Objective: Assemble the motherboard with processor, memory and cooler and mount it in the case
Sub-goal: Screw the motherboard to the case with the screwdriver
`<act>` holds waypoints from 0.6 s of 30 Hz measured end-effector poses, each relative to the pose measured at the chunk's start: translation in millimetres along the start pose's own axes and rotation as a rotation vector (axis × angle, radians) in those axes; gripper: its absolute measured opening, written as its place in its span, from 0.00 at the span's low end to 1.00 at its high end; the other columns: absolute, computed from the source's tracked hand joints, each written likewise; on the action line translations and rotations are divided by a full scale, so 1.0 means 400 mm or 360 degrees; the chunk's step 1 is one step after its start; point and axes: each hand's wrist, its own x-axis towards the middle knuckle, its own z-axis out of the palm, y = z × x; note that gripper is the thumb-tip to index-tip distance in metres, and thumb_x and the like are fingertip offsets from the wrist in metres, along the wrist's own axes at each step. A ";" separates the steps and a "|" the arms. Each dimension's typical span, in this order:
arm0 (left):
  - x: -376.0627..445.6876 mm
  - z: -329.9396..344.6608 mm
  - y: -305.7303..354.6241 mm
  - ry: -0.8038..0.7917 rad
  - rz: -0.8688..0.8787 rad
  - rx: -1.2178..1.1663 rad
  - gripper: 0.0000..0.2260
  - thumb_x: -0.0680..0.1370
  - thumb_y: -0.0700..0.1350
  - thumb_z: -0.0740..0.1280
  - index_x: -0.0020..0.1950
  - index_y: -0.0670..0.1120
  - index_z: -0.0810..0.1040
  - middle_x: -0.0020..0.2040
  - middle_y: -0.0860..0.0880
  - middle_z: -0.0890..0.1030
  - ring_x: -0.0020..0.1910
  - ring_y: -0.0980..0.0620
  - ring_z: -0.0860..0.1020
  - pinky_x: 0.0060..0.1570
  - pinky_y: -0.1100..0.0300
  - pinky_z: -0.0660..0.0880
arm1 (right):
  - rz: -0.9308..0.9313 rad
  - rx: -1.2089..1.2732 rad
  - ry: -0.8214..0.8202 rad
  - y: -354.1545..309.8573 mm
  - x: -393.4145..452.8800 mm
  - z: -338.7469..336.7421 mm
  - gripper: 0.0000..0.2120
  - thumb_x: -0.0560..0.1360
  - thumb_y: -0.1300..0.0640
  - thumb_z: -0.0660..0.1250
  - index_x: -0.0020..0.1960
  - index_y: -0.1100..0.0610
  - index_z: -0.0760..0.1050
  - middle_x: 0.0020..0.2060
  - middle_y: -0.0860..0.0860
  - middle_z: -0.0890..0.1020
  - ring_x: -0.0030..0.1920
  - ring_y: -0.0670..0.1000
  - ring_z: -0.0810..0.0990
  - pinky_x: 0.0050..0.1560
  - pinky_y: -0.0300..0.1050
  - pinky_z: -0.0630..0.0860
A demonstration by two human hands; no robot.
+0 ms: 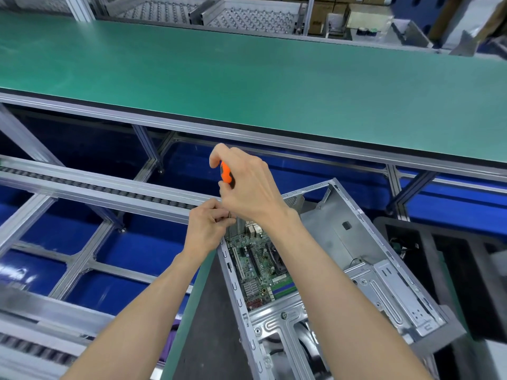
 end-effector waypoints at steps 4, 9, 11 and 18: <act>-0.010 0.003 -0.004 0.0050 0.0036 0.0013 0.14 0.69 0.33 0.78 0.28 0.48 0.80 0.33 0.54 0.78 0.34 0.58 0.75 0.34 0.71 0.68 | -0.0009 -0.0398 -0.0076 -0.026 0.015 0.005 0.09 0.72 0.61 0.66 0.47 0.53 0.67 0.38 0.49 0.72 0.35 0.61 0.72 0.37 0.54 0.75; -0.006 0.002 -0.013 0.0091 0.0009 0.0003 0.17 0.69 0.35 0.78 0.27 0.52 0.78 0.29 0.52 0.75 0.30 0.59 0.74 0.34 0.71 0.67 | -0.0063 -0.0369 -0.0289 -0.025 0.018 -0.032 0.17 0.66 0.54 0.69 0.53 0.54 0.69 0.45 0.51 0.71 0.36 0.59 0.71 0.34 0.49 0.67; -0.006 0.006 -0.014 0.0056 0.0011 0.0017 0.09 0.69 0.34 0.78 0.33 0.46 0.85 0.35 0.48 0.81 0.36 0.56 0.78 0.37 0.70 0.71 | -0.0039 -0.0364 -0.0342 -0.029 0.023 -0.037 0.17 0.65 0.56 0.69 0.50 0.55 0.68 0.44 0.51 0.72 0.37 0.59 0.71 0.35 0.48 0.65; -0.002 0.012 -0.016 -0.0023 -0.0004 0.0024 0.04 0.69 0.33 0.77 0.36 0.39 0.84 0.38 0.48 0.78 0.39 0.60 0.76 0.38 0.72 0.71 | 0.0097 -0.0668 -0.0283 -0.038 0.031 -0.043 0.13 0.72 0.54 0.70 0.45 0.56 0.66 0.34 0.49 0.62 0.37 0.58 0.69 0.37 0.50 0.64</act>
